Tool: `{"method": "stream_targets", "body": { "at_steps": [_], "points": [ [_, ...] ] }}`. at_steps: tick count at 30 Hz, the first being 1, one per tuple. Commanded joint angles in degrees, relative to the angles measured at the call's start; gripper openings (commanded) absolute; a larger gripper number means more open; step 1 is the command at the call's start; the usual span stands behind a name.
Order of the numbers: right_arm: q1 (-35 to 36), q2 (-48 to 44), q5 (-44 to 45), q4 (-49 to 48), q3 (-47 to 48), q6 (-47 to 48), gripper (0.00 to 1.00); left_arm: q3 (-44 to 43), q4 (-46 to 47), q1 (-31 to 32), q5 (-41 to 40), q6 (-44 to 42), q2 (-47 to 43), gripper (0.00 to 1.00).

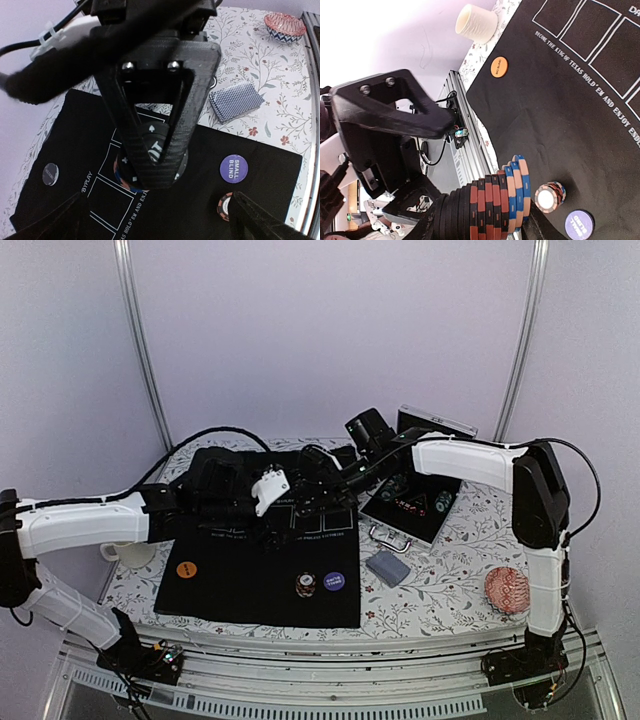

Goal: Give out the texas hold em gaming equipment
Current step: Place the poker chips pile on the poker table mat.

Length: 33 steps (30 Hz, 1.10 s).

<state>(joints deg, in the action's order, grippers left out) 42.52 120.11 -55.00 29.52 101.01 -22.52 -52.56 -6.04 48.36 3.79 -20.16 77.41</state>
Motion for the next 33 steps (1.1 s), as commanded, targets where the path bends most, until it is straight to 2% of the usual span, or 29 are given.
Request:
{"method": "stream_targets", "body": {
  "at_steps": [1,5,10,14,23,30,33],
  "points": [
    [1.2,1.7,-0.9,-4.7,0.9,-1.2,0.02,2.6,1.5,-0.7,-1.7,2.4,-1.4,0.98],
    [1.6,4.3,0.9,-3.9,3.2,-1.6,0.02,4.0,0.3,-2.8,0.0,6.5,-3.4,0.98],
    [1.8,7.8,-0.8,-10.7,3.2,-6.0,0.02,4.9,-2.3,-5.1,-2.1,10.0,-3.1,0.98],
    [2.4,13.6,-0.5,-8.7,8.7,-6.4,0.02,4.9,-6.2,-9.2,1.8,14.7,-2.1,0.98],
    [3.2,25.2,-0.4,-5.9,17.4,-7.7,0.02,4.6,-9.2,-12.0,2.6,15.3,1.9,0.97],
    [3.2,26.6,2.2,-1.5,17.2,-5.4,0.03,2.4,-11.6,-13.0,2.6,15.3,6.9,0.93],
    [2.9,26.6,2.1,-2.2,16.2,-5.3,0.06,2.4,-11.1,-12.8,2.5,14.1,7.6,0.92]
  ]
}}
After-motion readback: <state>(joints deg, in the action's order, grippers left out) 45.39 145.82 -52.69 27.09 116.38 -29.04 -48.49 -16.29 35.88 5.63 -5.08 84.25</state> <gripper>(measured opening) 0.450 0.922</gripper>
